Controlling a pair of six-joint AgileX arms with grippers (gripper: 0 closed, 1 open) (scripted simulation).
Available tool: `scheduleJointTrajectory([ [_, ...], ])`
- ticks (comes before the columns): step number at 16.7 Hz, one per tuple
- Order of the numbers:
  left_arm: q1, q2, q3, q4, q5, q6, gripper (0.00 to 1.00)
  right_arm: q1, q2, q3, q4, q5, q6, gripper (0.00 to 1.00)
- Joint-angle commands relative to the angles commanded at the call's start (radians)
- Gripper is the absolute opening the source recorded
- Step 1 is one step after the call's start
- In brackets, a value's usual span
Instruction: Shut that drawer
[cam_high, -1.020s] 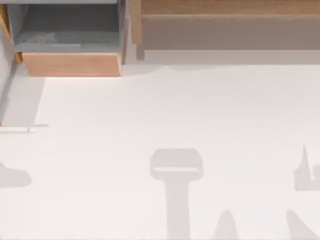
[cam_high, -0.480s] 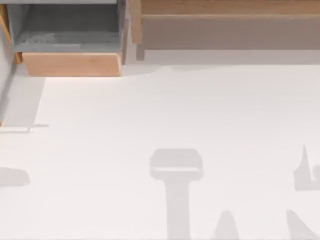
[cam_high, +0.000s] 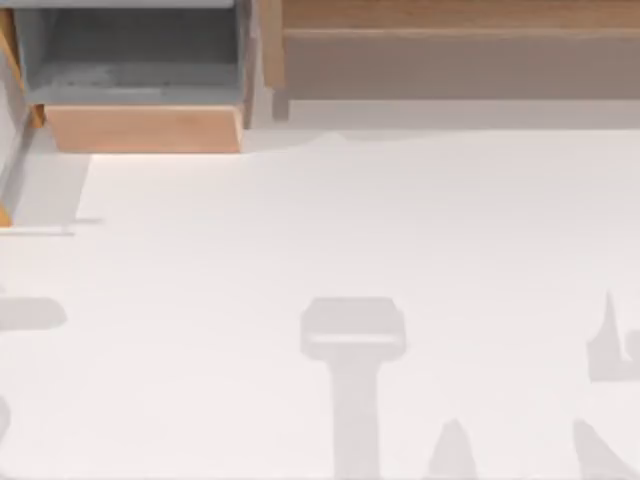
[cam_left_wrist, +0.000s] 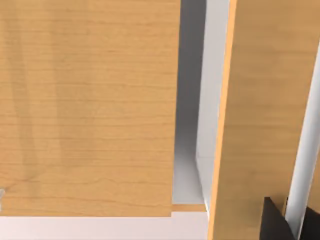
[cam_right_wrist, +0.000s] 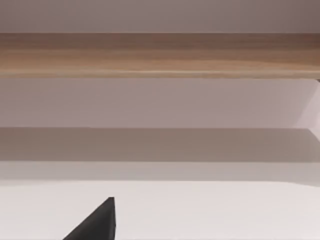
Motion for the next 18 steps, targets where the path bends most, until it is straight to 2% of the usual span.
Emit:
scheduleJointTrajectory([
  [4,-0.043,0.031,0.077,-0.042,-0.041,0.000,0.00,0.000,0.000,0.000,0.000,0.000,0.000,1.00],
  [10,-0.041,0.038,0.089,-0.052,-0.046,-0.001,0.00,0.000,0.000,0.000,0.000,0.000,0.000,1.00],
  [18,-0.122,0.136,0.310,-0.173,-0.124,-0.006,0.00,0.000,0.000,0.000,0.000,0.000,0.000,1.00],
])
